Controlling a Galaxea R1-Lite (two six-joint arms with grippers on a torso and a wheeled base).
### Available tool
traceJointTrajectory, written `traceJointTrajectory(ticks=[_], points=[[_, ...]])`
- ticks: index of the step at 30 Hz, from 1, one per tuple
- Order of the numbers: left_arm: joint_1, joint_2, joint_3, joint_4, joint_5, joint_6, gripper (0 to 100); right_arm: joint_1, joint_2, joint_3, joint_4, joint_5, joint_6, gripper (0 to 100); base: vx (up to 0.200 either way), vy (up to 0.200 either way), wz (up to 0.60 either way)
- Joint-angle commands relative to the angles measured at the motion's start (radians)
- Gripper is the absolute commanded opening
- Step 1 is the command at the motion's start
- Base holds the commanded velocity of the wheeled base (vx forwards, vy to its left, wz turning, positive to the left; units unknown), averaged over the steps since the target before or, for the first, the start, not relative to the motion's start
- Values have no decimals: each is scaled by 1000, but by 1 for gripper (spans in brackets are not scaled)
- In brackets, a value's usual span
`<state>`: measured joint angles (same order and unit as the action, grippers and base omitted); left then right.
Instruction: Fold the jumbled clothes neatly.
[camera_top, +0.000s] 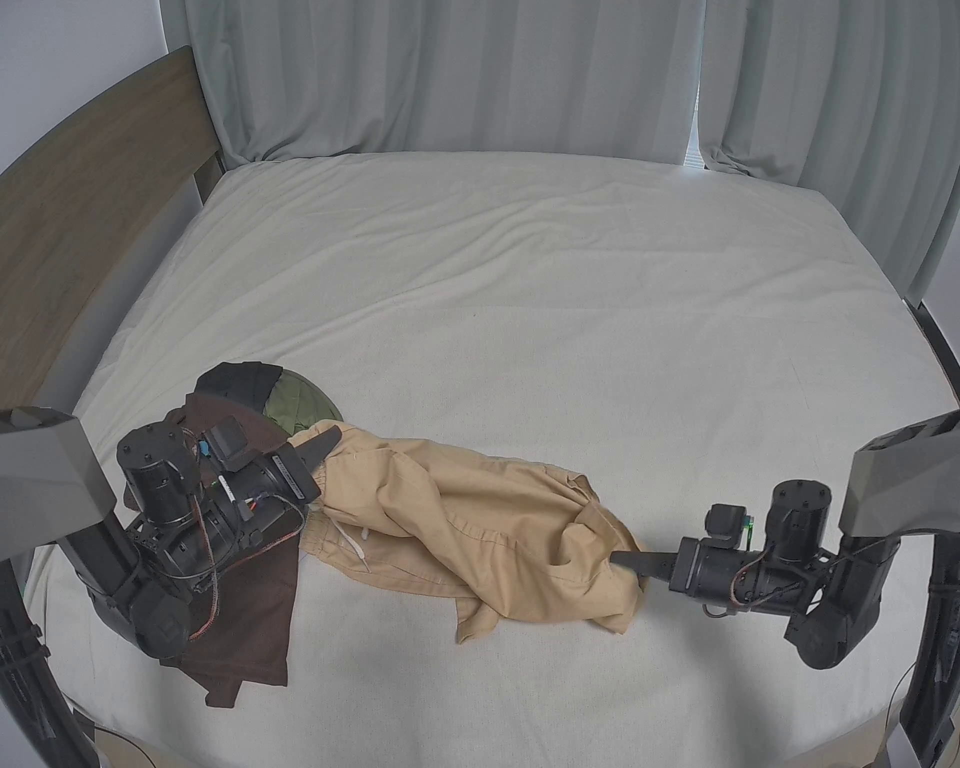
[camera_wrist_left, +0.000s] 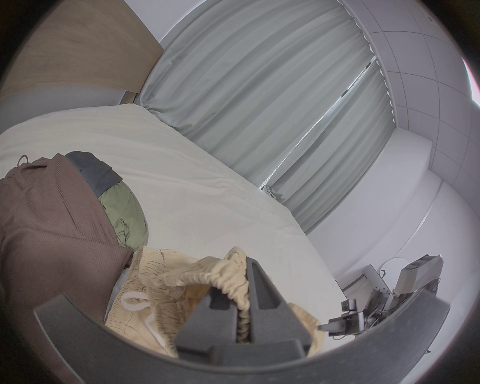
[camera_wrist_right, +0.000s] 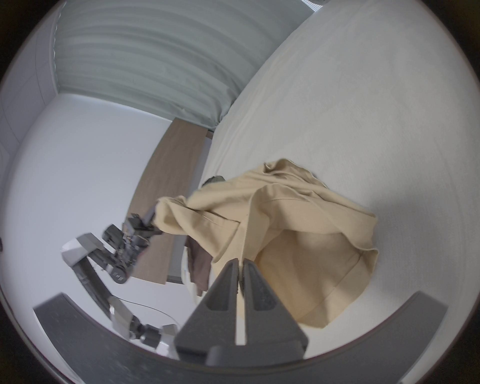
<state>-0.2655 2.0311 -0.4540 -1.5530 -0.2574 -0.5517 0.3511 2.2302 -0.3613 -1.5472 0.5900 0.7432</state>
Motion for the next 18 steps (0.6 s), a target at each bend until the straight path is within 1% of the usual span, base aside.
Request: traceJointTrajectory(ticks=[1, 4, 6, 7, 8, 9, 11, 12, 14, 18], points=[[0, 3, 0, -1, 0, -1, 0, -47, -139, 45, 3, 56, 41, 0, 0, 0, 0], [0, 5, 0, -1, 0, -1, 0, -86, -146, 50, 3, 99, 42, 0, 0, 0, 0], [0, 6, 0, -1, 0, -1, 0, -99, -144, 50, 3, 114, 42, 0, 0, 0, 0], [0, 6, -2, -1, 0, -1, 0, -124, -144, 50, 3, 137, 42, 0, 0, 0, 0], [2, 6, -2, -1, 0, -2, 0, -130, -141, 48, 3, 143, 42, 0, 0, 0, 0], [3, 8, -2, -1, 0, -2, 0, -156, -141, 44, 3, 165, 44, 0, 0, 0, 0], [6, 15, -5, -1, 0, -2, 0, -181, -138, 47, 3, 202, 59, 0, 0, 0, 0], [6, 18, -5, -1, 0, -1, 0, -184, -133, 48, 4, 225, 70, 0, 0, 0, 0], [3, 21, -8, -1, 0, -1, 0, -184, -104, 48, 4, 249, 81, 0, 0, 0, 0], [-3, 18, -8, -1, 0, -1, 0, -173, -30, 38, 4, 252, 79, 0, 0, 0, 0]])
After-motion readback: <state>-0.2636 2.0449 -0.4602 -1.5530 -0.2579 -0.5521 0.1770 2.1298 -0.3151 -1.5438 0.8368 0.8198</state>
